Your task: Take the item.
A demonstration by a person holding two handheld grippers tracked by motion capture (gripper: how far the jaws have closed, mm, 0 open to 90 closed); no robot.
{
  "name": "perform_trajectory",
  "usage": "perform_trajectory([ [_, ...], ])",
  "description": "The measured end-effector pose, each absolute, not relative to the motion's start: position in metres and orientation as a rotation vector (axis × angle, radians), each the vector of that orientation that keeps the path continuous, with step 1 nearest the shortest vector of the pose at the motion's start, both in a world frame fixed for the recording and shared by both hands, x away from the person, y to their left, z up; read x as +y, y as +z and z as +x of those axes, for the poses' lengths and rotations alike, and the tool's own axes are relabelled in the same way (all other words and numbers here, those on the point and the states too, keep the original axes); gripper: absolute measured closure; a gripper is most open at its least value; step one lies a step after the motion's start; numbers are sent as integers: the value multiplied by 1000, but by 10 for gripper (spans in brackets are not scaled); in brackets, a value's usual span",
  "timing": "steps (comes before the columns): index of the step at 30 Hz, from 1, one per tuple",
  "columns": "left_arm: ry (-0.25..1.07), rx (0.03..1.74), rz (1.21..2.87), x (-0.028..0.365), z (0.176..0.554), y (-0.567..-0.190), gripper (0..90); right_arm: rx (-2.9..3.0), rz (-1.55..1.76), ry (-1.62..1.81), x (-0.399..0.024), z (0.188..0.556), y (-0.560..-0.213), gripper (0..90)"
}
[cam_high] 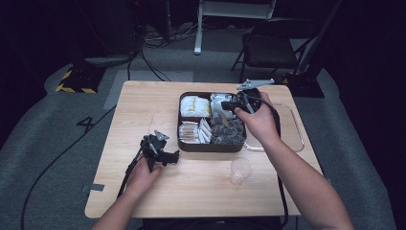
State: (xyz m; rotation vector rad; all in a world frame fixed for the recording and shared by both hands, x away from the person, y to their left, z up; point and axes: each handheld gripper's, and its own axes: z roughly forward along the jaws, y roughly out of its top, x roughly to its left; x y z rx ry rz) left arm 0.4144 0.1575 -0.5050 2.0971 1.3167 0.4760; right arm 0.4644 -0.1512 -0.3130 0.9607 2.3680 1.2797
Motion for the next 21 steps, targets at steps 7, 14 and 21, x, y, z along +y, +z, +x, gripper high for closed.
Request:
perform_trajectory([
  [7,476,1317,2097,158,414,-505,0,2372,932,1314,-169,438,-308,900],
  [14,476,1316,2097,158,414,-505,0,2387,933,1359,-184,411,-316,900],
  [21,476,1317,2097,157,414,-505,0,2406,931,1366,-196,387,-325,900],
])
